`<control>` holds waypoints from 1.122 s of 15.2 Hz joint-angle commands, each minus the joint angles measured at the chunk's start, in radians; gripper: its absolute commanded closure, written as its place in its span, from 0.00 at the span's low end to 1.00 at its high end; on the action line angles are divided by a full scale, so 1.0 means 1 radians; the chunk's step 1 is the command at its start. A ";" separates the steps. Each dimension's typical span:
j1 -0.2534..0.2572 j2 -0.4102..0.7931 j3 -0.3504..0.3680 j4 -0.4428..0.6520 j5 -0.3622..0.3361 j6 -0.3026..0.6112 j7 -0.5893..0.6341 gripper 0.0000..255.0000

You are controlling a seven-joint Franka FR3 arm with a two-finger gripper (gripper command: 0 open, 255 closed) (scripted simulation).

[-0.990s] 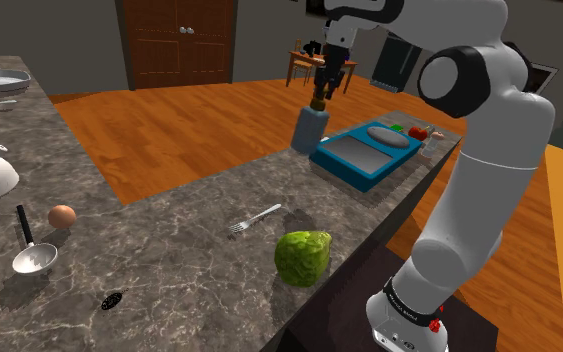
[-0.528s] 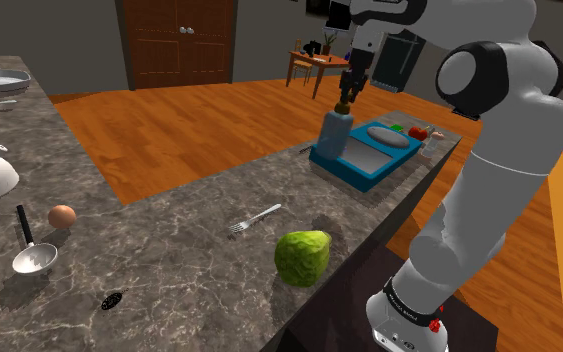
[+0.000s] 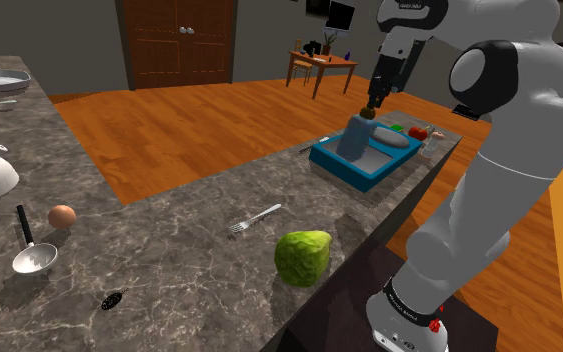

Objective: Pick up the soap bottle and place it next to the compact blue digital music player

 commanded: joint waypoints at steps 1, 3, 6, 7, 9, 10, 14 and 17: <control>-0.024 -0.005 -0.020 -0.004 -0.005 -0.001 -0.046 1.00; -0.050 -0.001 -0.041 -0.001 -0.006 -0.004 -0.093 1.00; -0.091 0.013 -0.074 0.015 -0.005 -0.009 -0.167 1.00; -0.106 0.020 -0.085 0.022 -0.004 -0.011 -0.192 1.00; -0.136 0.038 -0.106 0.042 0.001 -0.017 -0.242 1.00; -0.152 0.049 -0.116 0.054 0.005 -0.020 -0.268 1.00; -0.222 0.105 -0.156 0.118 0.027 -0.038 -0.373 1.00; -0.285 0.163 -0.183 0.186 0.054 -0.058 -0.455 1.00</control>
